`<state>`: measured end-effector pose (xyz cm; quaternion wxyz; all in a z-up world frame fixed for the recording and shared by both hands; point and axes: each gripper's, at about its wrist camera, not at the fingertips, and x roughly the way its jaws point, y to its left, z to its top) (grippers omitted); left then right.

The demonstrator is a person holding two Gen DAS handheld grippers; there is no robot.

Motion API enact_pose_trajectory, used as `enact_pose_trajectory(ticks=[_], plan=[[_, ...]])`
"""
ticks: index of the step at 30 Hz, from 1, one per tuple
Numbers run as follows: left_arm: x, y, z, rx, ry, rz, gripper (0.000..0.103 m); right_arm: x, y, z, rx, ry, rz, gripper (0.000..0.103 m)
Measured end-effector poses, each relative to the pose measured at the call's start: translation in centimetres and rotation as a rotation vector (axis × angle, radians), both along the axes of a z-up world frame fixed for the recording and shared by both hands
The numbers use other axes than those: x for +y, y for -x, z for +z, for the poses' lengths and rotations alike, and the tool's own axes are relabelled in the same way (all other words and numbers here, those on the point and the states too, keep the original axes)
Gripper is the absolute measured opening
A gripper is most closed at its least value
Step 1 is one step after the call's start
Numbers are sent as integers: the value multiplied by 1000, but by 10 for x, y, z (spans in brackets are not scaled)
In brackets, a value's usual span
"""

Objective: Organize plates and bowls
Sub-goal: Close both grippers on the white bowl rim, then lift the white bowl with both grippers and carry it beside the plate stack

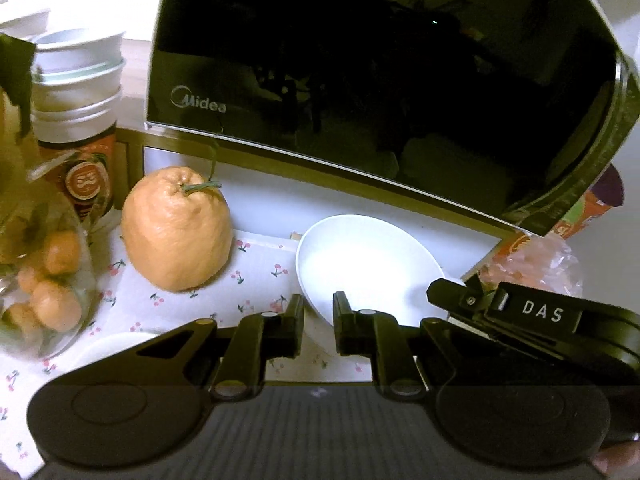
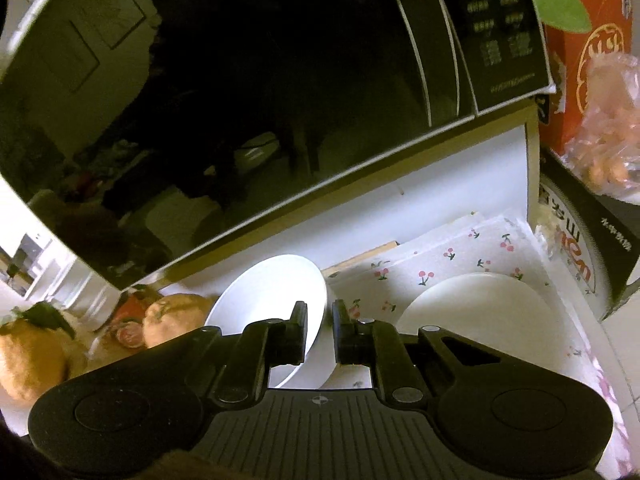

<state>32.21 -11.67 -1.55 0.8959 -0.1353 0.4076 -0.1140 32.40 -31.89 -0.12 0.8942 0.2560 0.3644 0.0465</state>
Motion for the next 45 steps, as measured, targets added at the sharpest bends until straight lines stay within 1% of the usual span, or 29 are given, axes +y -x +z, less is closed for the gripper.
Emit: enact_pose_trajectory(ticks=[10,15,20,27,32,36,39,45], plan=[[11,43,27,4,14,-6,13,10,50,38,-24,19,14,12],[16,66,27,19,23,-22,13,14,80,47,-32,27,18,12],[16,94,20,46,33,-41,13,13,113,41,-20,21,13,12],[11,132,13,57,30,-82,13,2,159,29,32,6,-14,13],[2,157,11,57,11,-120,13,-7,190,24,58,-8,-38,13],[-7,175,7,61,-14,-153,13,-9,210,23,83,15,-57,14],[-14,185,2,73,-28,-164,13,-12,223,21,105,15,-79,15],[-23,199,-3,63,-69,-194,13,-18,239,16,128,3,-104,14]])
